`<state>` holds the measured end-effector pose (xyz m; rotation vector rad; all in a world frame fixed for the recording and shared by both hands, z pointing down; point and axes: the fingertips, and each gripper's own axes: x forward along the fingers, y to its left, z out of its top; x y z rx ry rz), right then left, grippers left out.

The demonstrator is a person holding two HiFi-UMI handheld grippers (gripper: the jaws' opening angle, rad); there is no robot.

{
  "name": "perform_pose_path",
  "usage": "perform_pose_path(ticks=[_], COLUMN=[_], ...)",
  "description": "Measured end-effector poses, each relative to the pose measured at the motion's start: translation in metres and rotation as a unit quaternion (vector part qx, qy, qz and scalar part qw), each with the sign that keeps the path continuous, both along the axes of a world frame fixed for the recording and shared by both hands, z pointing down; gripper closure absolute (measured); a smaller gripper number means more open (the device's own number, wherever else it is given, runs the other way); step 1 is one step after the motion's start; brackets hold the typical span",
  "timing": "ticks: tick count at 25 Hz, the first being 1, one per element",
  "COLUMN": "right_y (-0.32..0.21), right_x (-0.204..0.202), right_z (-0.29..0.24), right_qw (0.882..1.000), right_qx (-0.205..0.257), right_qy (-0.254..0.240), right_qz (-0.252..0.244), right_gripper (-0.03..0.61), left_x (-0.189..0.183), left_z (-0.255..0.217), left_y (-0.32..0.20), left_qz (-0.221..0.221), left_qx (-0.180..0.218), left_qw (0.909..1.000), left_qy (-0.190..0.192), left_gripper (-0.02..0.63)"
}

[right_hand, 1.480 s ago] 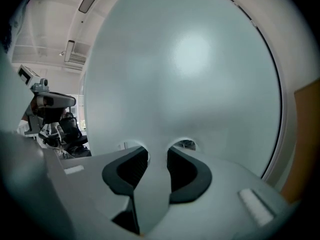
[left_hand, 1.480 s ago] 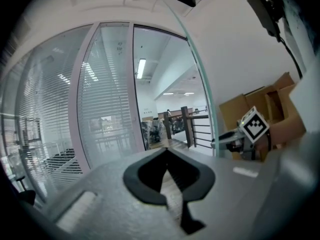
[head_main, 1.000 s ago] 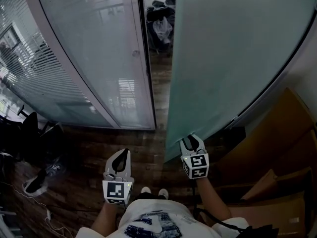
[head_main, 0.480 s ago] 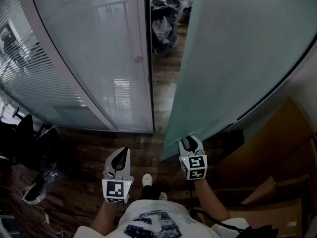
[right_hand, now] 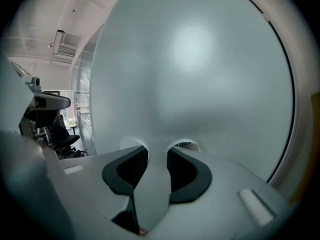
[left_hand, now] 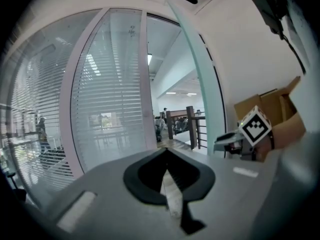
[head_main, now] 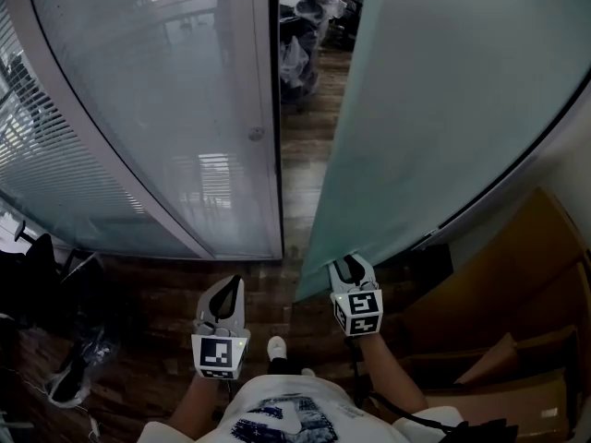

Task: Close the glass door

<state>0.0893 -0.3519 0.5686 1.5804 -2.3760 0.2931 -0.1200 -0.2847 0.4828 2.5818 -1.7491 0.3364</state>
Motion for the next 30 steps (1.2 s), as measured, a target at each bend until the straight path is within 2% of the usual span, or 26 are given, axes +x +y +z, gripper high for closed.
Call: perform_pose_path(ticks=[17, 30], right_y=[-0.091, -0.171], right_x=[-0.022, -0.034], right_z=[0.003, 0.003], right_qw=[0.999, 0.999], right_qx=[0.002, -0.008], right_qy=[0.001, 0.01], right_qz=[0.033, 0.049], right_gripper=[0.454, 0.453], left_x=[-0.022, -0.04], left_z=[0.008, 0.013], left_y=[-0.056, -0.076], left_qz=[0.007, -0.004], left_qx=[-0.007, -0.016], left_qw=[0.9999, 0.9999], left_qy=[0.003, 0.004], left_gripper=[0.611, 0.611])
